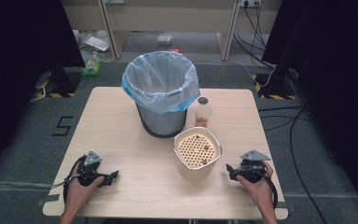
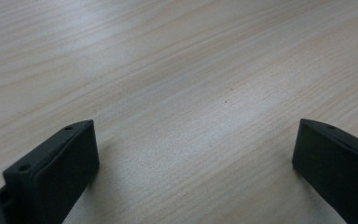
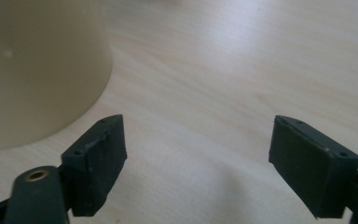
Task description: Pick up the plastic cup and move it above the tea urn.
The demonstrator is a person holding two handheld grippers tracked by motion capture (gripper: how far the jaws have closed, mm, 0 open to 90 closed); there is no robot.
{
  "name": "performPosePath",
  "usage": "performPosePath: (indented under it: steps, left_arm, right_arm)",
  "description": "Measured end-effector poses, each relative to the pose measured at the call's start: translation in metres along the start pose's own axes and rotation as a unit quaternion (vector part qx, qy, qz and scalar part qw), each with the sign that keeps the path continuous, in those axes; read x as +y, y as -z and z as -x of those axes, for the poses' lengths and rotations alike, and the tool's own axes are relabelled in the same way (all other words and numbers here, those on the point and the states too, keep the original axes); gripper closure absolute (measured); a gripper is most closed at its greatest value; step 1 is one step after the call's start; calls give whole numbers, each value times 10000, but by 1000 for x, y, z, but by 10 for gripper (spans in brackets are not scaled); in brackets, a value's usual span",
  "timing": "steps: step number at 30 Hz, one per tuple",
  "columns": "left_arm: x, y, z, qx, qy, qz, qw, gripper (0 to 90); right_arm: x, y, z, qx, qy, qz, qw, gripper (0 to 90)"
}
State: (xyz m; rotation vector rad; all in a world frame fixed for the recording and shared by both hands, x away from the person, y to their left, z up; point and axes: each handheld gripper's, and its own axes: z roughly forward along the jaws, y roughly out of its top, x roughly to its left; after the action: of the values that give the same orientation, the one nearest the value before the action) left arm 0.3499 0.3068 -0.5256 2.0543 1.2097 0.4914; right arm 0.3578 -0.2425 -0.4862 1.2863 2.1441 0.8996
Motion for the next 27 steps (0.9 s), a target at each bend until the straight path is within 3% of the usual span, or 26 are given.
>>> performPosePath:
  steps: [12, 19, 27]
  left_arm:
    - [0, 0, 0, -1, 3, 2, 10000, 0]
    - [0, 0, 0, -2, -1, -2, 10000, 0]
    - [0, 0, 0, -2, -3, -5, 10000, 0]
  right_arm:
    - [42, 2, 21, -46, -166, 166, 9997, 237]
    - [70, -7, 36, -63, -258, 246, 9993, 260]
    - [102, -20, 42, -25, -249, 250, 9994, 282]
